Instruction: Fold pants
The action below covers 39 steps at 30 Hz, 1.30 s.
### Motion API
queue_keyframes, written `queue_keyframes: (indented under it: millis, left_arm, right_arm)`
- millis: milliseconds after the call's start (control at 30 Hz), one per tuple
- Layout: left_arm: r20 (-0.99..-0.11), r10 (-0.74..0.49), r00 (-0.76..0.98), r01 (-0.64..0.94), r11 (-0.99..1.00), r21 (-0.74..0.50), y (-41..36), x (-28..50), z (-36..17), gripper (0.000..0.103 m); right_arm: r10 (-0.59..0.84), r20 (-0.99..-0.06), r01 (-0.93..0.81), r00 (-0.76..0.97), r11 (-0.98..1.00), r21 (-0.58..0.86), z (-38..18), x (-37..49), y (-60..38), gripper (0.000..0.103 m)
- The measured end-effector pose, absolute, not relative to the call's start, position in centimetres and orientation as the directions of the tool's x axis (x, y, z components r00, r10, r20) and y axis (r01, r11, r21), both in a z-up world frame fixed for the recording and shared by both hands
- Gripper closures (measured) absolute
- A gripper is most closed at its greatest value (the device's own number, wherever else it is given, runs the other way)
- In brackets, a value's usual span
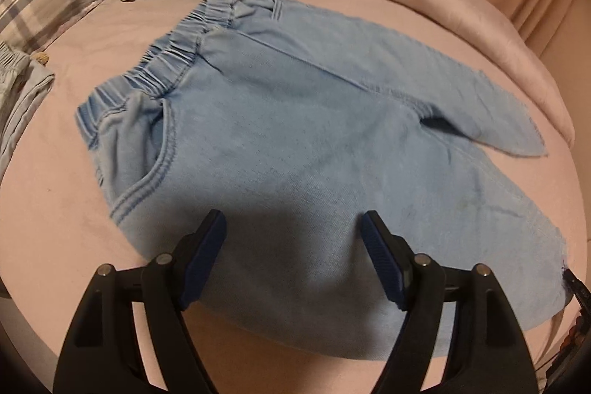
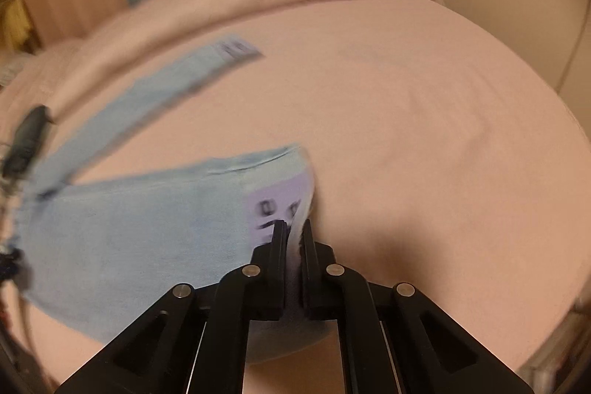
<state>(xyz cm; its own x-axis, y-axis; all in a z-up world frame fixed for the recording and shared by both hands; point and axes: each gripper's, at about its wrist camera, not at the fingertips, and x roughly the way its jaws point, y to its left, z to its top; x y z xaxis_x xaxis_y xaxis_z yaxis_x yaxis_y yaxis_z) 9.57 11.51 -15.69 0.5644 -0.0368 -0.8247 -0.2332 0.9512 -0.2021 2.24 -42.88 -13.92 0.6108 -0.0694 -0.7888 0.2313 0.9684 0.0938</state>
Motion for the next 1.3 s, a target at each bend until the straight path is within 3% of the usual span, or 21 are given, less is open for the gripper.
queue_keyframes:
  millis: [67,133,200,300,400,433,500,533,600,667,800,1000,1167,1300]
  left_arm:
    - [-0.826,-0.036,0.562,-0.229,0.953,-0.198,11.4,9.5,-15.6,0.026]
    - [-0.82,-0.052,0.57,-0.219,0.952,-0.213,11.5,9.1,-15.2,0.026]
    - [-0.811,-0.062,0.582,-0.207,0.953,-0.221,11.6,8.9,-14.6,0.023]
    - [-0.813,-0.037,0.581,-0.197,0.963,-0.185,11.5,9.4,-14.6,0.02]
    - [-0.837,-0.037,0.546,-0.179,0.971,-0.16,10.8,10.1,-16.5,0.017]
    - [-0.833,-0.01,0.553,-0.151,0.982,-0.112,10.0,10.1,-17.0,0.01]
    - [-0.829,0.03,0.559,-0.099,0.995,-0.03,8.4,10.0,-17.4,0.003]
    - [-0.827,0.044,0.56,-0.082,0.997,-0.003,7.9,9.9,-17.4,0.002]
    - [-0.842,0.006,0.54,-0.053,0.998,-0.026,8.1,10.0,-17.1,0.003]
    - [-0.847,-0.057,0.529,-0.034,0.995,-0.089,8.9,10.4,-16.2,0.003]
    - [-0.807,-0.068,0.586,-0.004,0.996,-0.087,10.5,12.1,-13.3,0.003]
    - [-0.784,0.031,0.619,0.033,0.997,0.065,12.6,18.5,-11.4,0.001]
    - [-0.817,-0.018,0.576,0.07,0.997,0.027,16.9,25.7,-11.5,0.001]
    - [-0.838,0.004,0.546,0.111,0.991,0.077,18.9,30.0,-12.3,0.001]
  right_arm:
    - [-0.068,-0.814,0.242,0.577,0.966,0.092,-15.2,2.7,-43.2,0.095]
    - [-0.099,-0.795,0.27,0.598,0.959,0.083,-14.0,2.4,-43.0,0.084]
    - [-0.18,-0.758,0.293,0.627,0.956,0.016,-12.2,1.8,-42.0,0.062]
    - [-0.109,-0.69,0.148,0.716,0.989,-0.004,-10.0,1.6,-38.1,0.062]
    - [0.121,-0.743,-0.105,0.658,0.992,0.069,-12.0,2.5,-33.0,0.062]
    - [0.137,-0.774,-0.148,0.618,0.987,0.057,-13.3,2.9,-31.7,0.062]
    - [0.067,-0.833,-0.182,0.55,0.982,-0.041,-16.5,3.7,-29.5,0.056]
    - [0.026,-0.8,-0.186,0.599,0.977,-0.107,-16.2,3.3,-28.7,0.053]
    - [-0.029,-0.826,-0.182,0.563,0.971,-0.158,-15.6,4.2,-28.3,0.048]
    - [0.026,-0.839,-0.201,0.544,0.974,-0.1,-14.1,5.0,-28.2,0.047]
    - [0.172,-0.796,-0.306,0.581,0.952,-0.017,-10.8,7.5,-26.7,0.025]
    - [0.316,-0.776,-0.47,0.546,0.882,0.028,-9.9,14.5,-19.8,0.025]
    - [0.371,-0.787,-0.602,0.492,0.799,0.0,-10.2,21.1,-13.7,0.025]
    - [0.402,-0.787,-0.657,0.469,0.754,-0.006,-10.2,25.5,-10.2,0.025]
